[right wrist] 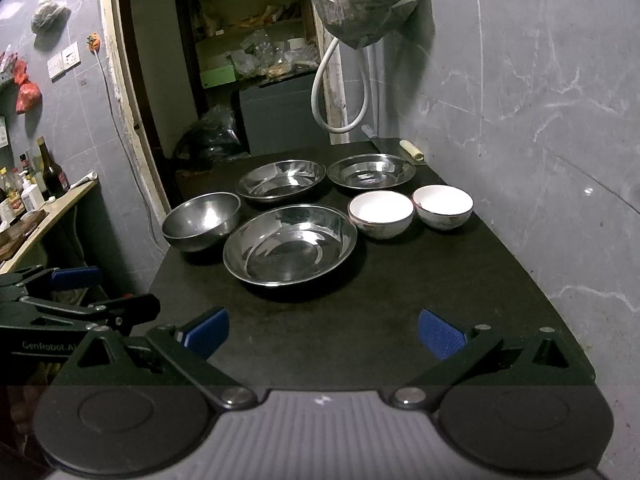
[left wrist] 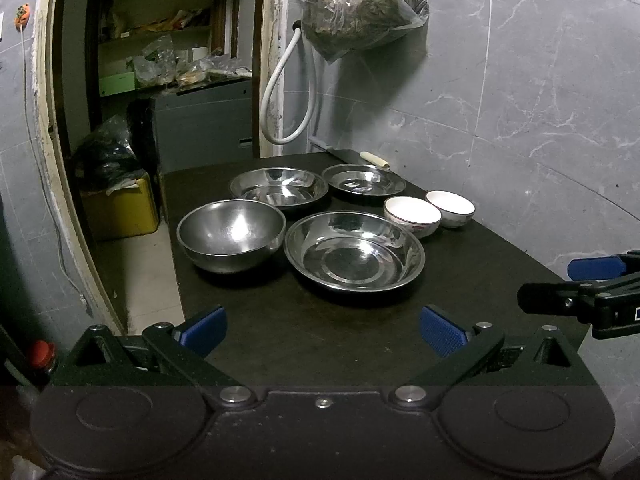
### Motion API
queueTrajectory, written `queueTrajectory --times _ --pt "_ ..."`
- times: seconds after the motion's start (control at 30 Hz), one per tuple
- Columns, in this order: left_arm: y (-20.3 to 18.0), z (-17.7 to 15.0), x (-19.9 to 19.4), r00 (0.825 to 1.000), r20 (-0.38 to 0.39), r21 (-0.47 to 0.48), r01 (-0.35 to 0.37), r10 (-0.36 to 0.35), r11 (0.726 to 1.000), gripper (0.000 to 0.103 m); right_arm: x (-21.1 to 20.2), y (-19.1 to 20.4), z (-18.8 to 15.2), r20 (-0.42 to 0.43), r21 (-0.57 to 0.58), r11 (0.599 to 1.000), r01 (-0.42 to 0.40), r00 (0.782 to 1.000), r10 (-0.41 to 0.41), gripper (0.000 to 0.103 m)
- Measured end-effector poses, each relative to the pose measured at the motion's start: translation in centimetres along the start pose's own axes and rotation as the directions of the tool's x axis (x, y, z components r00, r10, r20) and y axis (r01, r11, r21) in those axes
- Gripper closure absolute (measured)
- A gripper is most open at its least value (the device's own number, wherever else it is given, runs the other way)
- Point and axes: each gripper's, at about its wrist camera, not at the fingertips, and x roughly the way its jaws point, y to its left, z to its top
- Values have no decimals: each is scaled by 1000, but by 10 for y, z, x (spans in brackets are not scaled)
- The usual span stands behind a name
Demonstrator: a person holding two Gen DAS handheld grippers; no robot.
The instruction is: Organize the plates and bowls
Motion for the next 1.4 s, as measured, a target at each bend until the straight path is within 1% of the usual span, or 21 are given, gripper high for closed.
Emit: queueTrajectory --times 0.8,1.4 --pt "-2 0 5 1000 -7 7 9 -9 1000 1 2 2 -1 -1 2 1000 7 1000 -7 0" --pt "0 3 30 998 -71 -5 1 -2 1000 1 16 -6 2 -27 6 1000 -10 1000 11 0"
